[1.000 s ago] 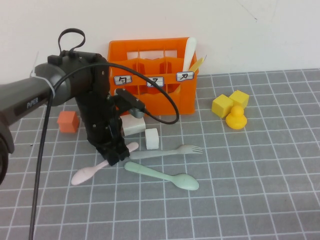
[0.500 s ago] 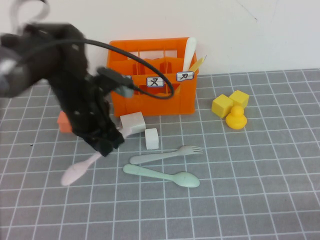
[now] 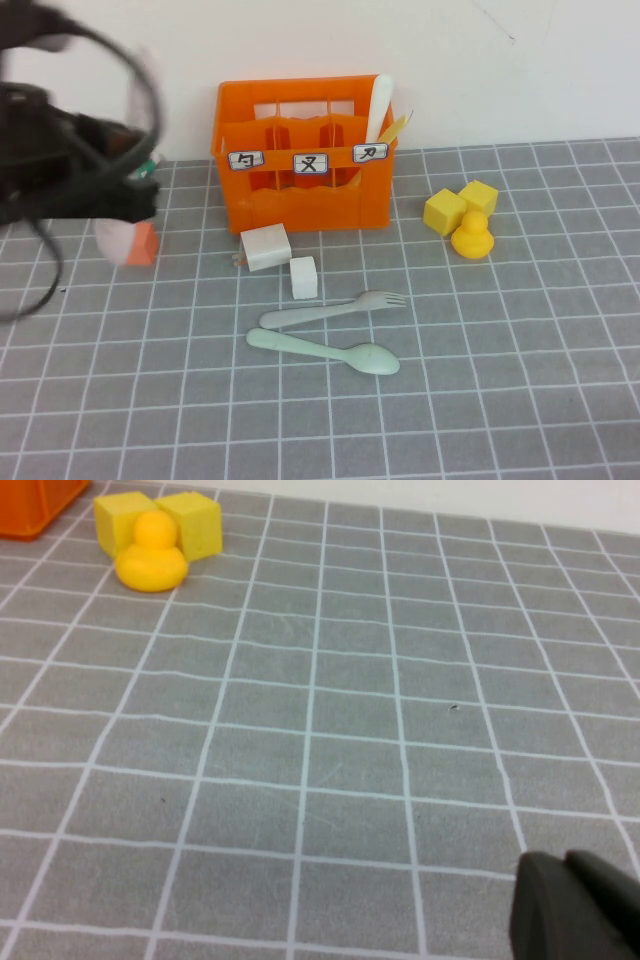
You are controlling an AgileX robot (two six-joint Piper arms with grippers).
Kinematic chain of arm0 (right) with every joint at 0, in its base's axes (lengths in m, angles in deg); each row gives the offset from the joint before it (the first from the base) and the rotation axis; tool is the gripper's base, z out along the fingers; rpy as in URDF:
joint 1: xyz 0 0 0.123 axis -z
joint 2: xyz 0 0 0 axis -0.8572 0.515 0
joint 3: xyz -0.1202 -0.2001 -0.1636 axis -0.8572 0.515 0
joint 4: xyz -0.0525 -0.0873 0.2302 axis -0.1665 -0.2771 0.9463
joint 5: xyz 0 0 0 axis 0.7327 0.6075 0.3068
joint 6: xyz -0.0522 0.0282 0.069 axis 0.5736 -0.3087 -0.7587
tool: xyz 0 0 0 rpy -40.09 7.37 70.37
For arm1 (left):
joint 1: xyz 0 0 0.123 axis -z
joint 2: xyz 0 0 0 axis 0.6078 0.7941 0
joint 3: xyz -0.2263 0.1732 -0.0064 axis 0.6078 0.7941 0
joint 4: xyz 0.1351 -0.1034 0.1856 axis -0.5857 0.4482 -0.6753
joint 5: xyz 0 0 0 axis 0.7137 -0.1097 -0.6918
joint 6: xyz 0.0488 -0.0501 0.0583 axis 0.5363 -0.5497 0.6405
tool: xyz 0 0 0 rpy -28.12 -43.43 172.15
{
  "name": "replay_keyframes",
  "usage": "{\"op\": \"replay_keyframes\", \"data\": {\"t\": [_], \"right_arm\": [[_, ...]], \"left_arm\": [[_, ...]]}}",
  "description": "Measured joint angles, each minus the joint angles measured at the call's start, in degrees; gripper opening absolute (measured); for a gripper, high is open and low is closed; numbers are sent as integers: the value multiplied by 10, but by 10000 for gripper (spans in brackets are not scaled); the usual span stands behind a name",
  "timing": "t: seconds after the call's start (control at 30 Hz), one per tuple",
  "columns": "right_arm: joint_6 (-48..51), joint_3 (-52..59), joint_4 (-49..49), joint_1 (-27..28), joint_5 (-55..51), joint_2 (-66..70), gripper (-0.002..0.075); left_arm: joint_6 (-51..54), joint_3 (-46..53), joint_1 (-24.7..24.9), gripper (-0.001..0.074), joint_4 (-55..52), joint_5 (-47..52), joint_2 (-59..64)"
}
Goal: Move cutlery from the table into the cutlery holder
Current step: Place the spoon on the box
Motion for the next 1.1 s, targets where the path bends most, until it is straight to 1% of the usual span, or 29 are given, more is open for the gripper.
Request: {"op": "replay_keyframes", "data": {"t": [0.1,0.27,0.47,0.53,0.57,0.6,0.7,0.87,0.97,1.1], "right_arm": [[0,0,0,0,0,0,-3],[-6,0,0,0,0,0,-3],[-10,0,0,0,0,0,-3],[-10,0,0,0,0,0,-3],[-10,0,0,0,0,0,-3],[-10,0,0,0,0,0,-3],[-10,0,0,0,0,0,-3],[-10,0,0,0,0,0,-3],[-10,0,0,0,0,0,-3],[-10,0,0,0,0,0,-3]], "left_arm": [[0,57,0,121,3,-106,-48],[0,125,0,121,12,-236,-52],[-1,149,0,121,15,-406,18],[-5,149,0,121,16,-495,57],[-8,149,0,121,16,-519,73],[-15,149,0,121,16,-565,92],[-52,144,0,121,9,-656,148],[-120,104,0,121,-38,-721,233],[-132,69,0,120,-73,-725,283],[-164,16,0,119,-93,-725,344]]}}
